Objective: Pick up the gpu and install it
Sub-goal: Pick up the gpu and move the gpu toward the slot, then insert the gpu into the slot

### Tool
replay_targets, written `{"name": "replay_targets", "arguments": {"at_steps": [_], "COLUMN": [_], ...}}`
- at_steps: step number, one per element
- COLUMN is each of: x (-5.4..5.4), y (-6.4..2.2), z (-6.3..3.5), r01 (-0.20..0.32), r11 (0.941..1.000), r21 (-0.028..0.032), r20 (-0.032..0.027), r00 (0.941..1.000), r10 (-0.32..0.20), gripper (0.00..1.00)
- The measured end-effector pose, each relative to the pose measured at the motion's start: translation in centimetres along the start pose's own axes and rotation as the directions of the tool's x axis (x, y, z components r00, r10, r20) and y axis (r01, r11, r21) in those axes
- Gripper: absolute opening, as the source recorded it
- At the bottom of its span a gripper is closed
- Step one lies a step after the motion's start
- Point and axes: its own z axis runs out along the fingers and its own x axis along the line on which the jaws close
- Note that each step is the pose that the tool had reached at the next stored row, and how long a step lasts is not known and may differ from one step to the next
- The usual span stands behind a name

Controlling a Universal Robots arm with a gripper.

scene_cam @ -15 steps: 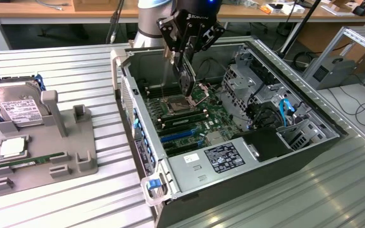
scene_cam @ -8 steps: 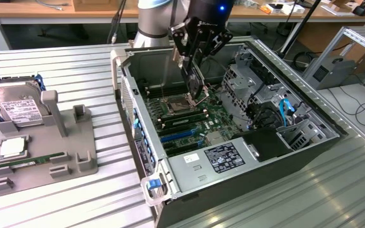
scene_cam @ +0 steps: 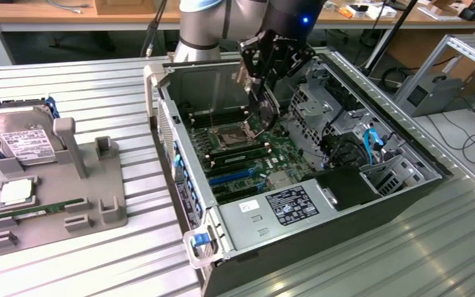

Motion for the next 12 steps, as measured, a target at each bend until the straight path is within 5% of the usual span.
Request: {"name": "replay_targets", "arguments": {"at_steps": [4,12], "x": [-0.9,-0.91], "y": [0.05,0.06], "z": [0.15,0.16], "r01": [0.001,0.001], "r11": [1.0,1.0], "r21": [0.0009,0.0007], "r20": [-0.0001,-0.0001], "r00": [1.0,1.0], "r10": [-0.001,-0.001], "gripper": [0.27,0.27]}}
